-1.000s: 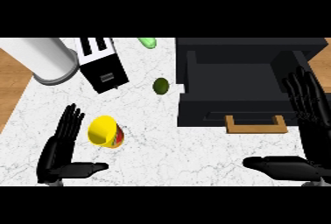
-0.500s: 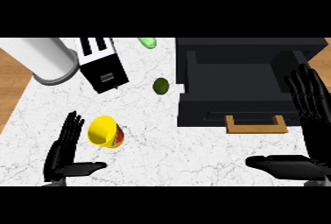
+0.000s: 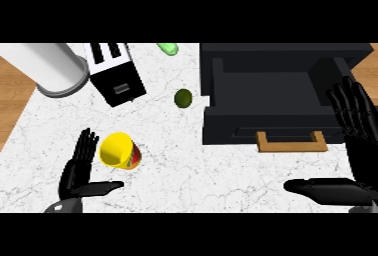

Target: Pick up the cup, place it into the drawer and close the drawer

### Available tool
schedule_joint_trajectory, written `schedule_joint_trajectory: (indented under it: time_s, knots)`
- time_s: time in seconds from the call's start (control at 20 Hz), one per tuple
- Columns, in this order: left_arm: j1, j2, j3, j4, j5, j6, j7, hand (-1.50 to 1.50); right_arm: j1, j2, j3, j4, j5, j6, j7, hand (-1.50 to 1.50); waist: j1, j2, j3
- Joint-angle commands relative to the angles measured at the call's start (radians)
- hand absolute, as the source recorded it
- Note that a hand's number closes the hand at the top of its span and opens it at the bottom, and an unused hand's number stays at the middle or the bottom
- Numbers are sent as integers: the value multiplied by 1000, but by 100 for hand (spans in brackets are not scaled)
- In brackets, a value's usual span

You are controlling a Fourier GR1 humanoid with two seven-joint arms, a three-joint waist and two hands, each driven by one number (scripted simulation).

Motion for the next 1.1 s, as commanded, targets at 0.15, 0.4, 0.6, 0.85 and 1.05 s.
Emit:
schedule_joint_trajectory:
  time_s: [0.15, 0.4, 0.6, 0.85, 1.05]
  knots:
    - [-170, 37, 23, 296, -35, 6, -155, -150, -45, 29, 33, 23, 34, -21, 24, -150, -2, 1, 0]
    - [-208, 36, 24, 398, -50, -10, -218, -150, -13, 11, 0, -1, -2, 8, 25, -150, -8, 3, -1]
    - [-203, 54, 33, 400, -42, -36, -236, -150, 33, 22, 18, -75, 17, 1, 29, -150, -9, 2, -1]
    - [-251, 16, 40, 420, -37, -29, -231, -150, 14, -2, -6, 5, -17, 41, 0, -150, -14, 4, -1]
    - [-254, 10, 36, 431, -36, -95, -245, -150, -36, 19, 22, -13, 7, 7, 52, -150, -17, 7, -3]
